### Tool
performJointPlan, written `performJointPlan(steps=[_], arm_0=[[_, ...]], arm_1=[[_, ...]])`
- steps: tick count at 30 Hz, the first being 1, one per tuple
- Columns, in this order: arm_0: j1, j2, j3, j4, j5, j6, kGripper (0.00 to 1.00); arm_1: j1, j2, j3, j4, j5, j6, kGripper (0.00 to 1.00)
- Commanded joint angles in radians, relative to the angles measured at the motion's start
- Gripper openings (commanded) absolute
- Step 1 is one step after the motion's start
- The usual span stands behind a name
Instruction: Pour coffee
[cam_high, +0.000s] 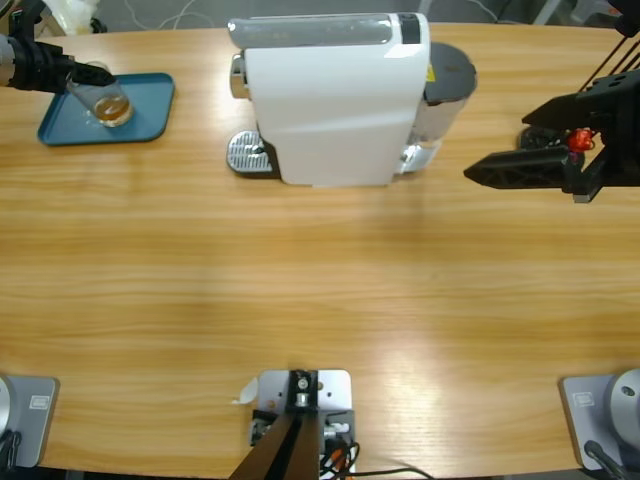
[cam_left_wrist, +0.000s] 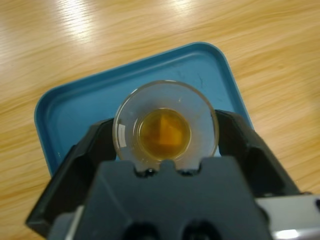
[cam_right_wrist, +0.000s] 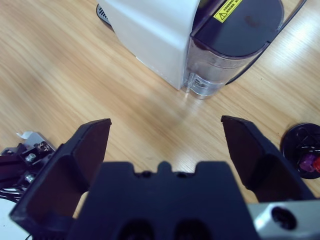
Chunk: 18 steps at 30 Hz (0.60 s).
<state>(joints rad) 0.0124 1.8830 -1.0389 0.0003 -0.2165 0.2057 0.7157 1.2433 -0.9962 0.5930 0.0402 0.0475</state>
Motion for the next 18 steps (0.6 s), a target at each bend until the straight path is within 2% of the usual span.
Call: performJointPlan(steps=[1, 8, 14, 18], arm_0=[[0.004, -0.136, 0.042, 0.012, -0.034, -0.002, 0.991], [-0.073, -0.382, 0.045, 0.286, -0.042, -0.008, 0.991], [-0.299, -0.535, 0.05, 0.481, -0.079, -0.009, 0.991], [-0.42, -0.604, 0.065, 0.498, -0.105, -0.009, 0.991]], arm_1=[[-0.015, -0.028, 0.021, 0.013, -0.015, -0.012, 1.0], [-0.015, -0.093, 0.076, 0.013, -0.027, -0.012, 1.0], [-0.021, -0.158, 0.131, -0.007, -0.075, -0.012, 1.0], [-0.028, -0.157, 0.164, -0.038, -0.1, -0.012, 1.0]])
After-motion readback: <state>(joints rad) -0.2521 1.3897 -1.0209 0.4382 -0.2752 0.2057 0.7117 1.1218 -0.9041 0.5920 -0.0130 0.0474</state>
